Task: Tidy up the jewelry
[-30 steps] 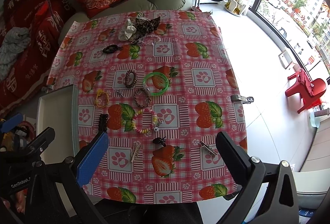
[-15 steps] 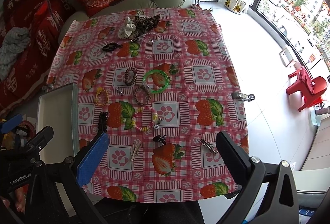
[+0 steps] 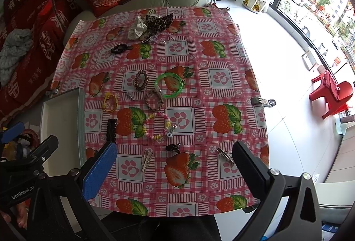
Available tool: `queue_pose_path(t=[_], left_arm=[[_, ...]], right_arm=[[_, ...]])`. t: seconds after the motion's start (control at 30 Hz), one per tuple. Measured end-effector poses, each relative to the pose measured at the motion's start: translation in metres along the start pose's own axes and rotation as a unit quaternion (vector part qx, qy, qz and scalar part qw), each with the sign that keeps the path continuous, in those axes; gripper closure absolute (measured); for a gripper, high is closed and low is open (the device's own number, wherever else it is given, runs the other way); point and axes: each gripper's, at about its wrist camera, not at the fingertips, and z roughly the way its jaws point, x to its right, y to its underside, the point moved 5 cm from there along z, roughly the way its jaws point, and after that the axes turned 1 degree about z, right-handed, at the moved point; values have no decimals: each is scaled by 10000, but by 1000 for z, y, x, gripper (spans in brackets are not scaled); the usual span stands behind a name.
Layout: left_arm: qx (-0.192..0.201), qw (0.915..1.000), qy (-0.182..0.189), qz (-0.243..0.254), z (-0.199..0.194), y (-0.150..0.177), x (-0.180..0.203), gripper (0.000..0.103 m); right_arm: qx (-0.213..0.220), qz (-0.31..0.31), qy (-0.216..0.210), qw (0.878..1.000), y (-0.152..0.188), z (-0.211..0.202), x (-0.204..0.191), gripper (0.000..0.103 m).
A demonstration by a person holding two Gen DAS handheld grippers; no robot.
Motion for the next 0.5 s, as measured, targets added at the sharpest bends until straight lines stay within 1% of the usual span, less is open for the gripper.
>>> queue_pose_path(t=[0.5], left_arm=[[-2, 10000, 7, 1, 0, 0, 0, 0]], right_arm=[[-10, -1, 2, 10000, 0, 2, 0, 0]])
